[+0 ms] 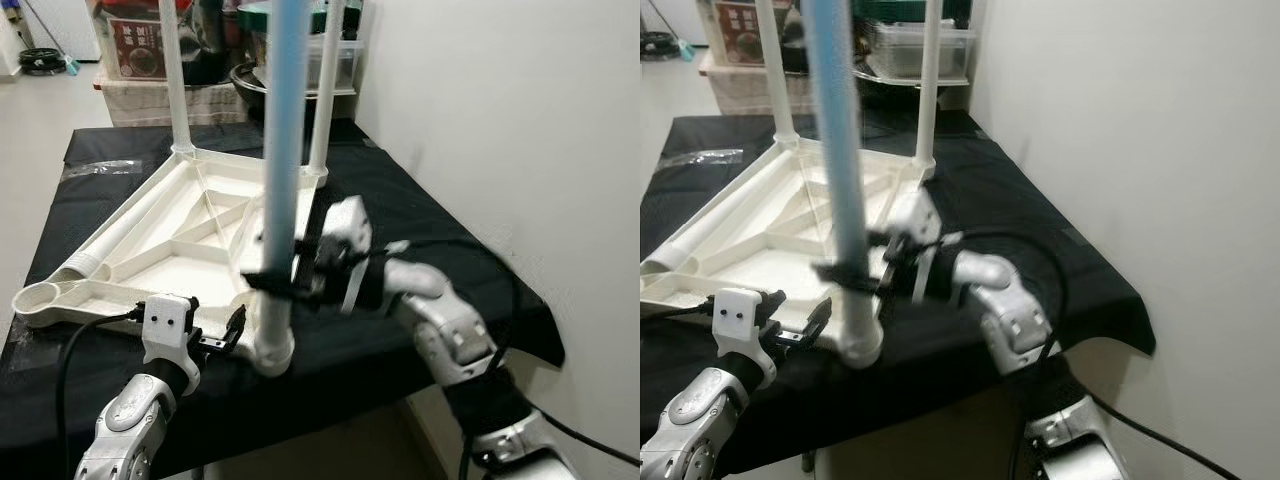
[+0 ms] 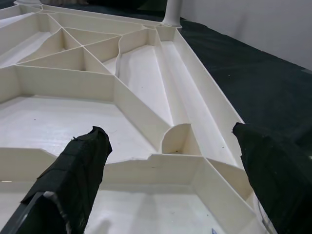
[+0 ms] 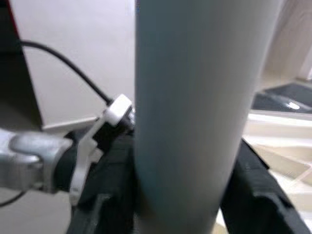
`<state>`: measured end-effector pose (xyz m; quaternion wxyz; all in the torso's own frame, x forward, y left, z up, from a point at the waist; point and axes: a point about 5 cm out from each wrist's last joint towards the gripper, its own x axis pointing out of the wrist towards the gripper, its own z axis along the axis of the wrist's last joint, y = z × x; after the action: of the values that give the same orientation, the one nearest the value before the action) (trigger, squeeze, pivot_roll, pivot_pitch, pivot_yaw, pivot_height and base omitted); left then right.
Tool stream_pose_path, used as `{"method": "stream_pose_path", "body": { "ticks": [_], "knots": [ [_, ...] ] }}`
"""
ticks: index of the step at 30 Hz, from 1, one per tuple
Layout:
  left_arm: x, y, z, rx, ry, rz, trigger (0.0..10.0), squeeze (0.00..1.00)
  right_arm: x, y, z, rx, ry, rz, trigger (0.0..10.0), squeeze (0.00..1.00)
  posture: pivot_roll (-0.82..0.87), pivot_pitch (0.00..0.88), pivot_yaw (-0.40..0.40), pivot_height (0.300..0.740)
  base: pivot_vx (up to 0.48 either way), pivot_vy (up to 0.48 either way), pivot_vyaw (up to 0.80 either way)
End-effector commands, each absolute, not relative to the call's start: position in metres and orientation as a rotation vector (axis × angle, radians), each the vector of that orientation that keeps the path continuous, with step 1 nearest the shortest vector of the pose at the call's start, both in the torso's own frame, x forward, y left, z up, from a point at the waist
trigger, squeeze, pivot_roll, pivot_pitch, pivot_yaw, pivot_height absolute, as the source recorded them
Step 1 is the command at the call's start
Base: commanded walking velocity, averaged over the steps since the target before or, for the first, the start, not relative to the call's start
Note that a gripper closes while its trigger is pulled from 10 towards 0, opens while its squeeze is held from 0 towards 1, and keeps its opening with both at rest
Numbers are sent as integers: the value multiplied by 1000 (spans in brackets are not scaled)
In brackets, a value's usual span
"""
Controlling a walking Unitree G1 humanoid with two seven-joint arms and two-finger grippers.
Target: Building children table
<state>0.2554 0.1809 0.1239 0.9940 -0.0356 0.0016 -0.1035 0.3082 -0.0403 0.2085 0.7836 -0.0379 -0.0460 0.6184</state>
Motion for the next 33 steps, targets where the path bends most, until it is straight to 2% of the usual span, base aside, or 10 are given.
{"method": "stream_pose_path", "body": {
  "ticks": [1,8,11,16,17,22,23,27,29,33],
  "knots": [
    [253,180,124,-72,3,-209,10000,0,326,-37,176,-129,119,1125,0,0,93,0,-131,740,0,0,0],
    [253,180,123,-71,6,-210,10000,0,357,-59,163,-51,217,633,0,0,83,0,-122,740,0,0,0],
    [255,179,124,-72,6,-214,10000,0,367,-106,155,51,246,93,0,0,77,0,-118,740,0,0,0],
    [255,179,123,-73,8,-215,10000,0,353,-133,151,74,247,-127,0,0,69,0,-113,740,0,0,0],
    [255,179,123,-73,11,-217,10000,0,350,-123,155,136,236,-56,10000,0,61,0,-110,740,0,0,0],
    [255,178,122,-75,13,-221,10000,0,348,-101,171,241,151,125,10000,0,58,0,-108,740,0,0,0],
    [256,177,122,-77,12,-224,10000,0,344,-82,188,334,77,317,10000,1000,61,0,-110,740,0,0,0],
    [257,177,124,-79,5,-227,10000,0,324,-56,229,485,-81,803,10000,1000,68,0,-116,740,0,0,0],
    [256,178,124,-78,5,-223,10000,0,311,-60,244,375,-155,1106,10000,0,71,0,-117,740,0,0,0],
    [255,178,123,-77,6,-223,10000,0,314,-64,245,231,-156,1198,10000,0,78,0,-123,740,0,0,0]
  ]
}}
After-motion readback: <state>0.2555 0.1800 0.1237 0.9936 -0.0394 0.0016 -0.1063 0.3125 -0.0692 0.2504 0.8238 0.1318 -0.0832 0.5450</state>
